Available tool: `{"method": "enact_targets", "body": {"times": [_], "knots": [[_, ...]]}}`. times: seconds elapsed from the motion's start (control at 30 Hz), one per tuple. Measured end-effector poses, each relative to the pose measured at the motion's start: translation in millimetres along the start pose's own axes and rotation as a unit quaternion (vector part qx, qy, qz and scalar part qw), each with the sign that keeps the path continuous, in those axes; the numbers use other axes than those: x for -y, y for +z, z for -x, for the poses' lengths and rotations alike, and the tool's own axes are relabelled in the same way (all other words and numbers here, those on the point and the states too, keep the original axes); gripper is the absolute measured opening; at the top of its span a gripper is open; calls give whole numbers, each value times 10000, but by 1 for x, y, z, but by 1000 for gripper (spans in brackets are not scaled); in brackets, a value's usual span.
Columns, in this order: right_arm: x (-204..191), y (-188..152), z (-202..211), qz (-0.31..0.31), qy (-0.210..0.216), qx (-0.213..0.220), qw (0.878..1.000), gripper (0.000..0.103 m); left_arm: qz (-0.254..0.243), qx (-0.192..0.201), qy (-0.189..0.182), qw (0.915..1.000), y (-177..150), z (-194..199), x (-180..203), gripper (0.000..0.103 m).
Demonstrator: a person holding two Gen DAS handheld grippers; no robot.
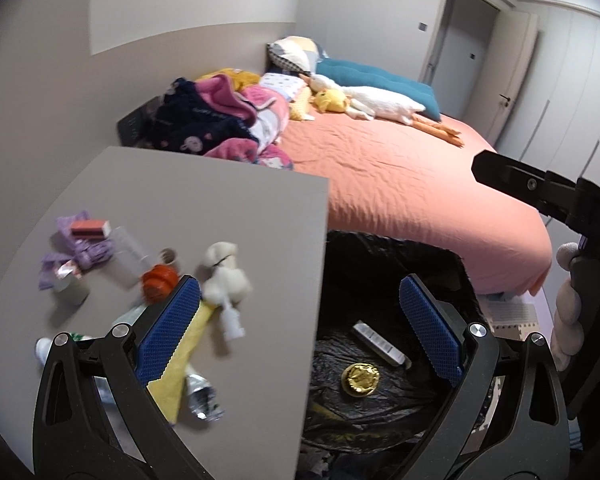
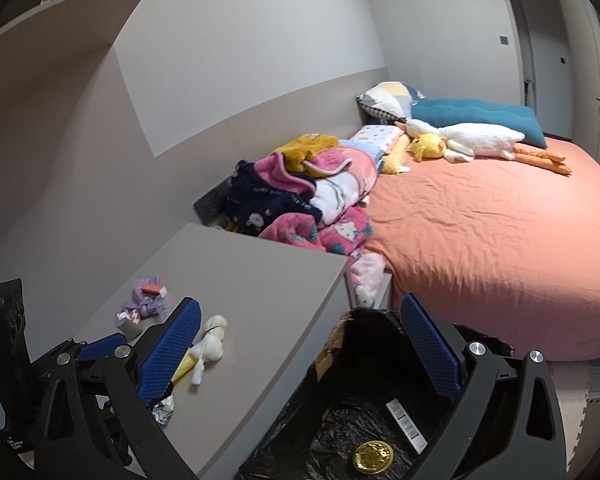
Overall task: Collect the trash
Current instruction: 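Move both tools back over the desk toward the milk bottle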
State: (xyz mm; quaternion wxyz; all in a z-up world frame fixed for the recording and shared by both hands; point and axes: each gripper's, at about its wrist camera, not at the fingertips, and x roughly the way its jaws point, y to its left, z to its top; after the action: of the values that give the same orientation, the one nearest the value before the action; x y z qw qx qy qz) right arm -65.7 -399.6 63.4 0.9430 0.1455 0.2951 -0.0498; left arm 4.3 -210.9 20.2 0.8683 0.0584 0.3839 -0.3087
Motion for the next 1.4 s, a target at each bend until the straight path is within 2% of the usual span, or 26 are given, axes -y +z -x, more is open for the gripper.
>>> {"method": "enact_targets", "body": {"times": [0.33, 0.67, 0.97, 1.27, 1.4], "knots": [[-34, -8, -29, 290, 197, -324, 9989, 100, 439, -38, 423, 9981, -18, 13, -42, 96], [-71, -22, -64, 632, 305, -557, 9960, 100, 1049, -130, 931, 9900, -40, 22, -92, 96], [-96, -36, -94, 963, 382, -764, 9917, 100, 1697, -284, 1304, 9764, -58, 20, -135, 96], [-112, -45, -124, 1187, 265, -917, 9883, 100, 2306, -621, 1523, 9590, -74, -1, -168, 96], [-114, -47, -141, 1172, 195, -1045, 9874, 100, 2618, -767, 1595, 9488, -80, -11, -183, 96]]}}
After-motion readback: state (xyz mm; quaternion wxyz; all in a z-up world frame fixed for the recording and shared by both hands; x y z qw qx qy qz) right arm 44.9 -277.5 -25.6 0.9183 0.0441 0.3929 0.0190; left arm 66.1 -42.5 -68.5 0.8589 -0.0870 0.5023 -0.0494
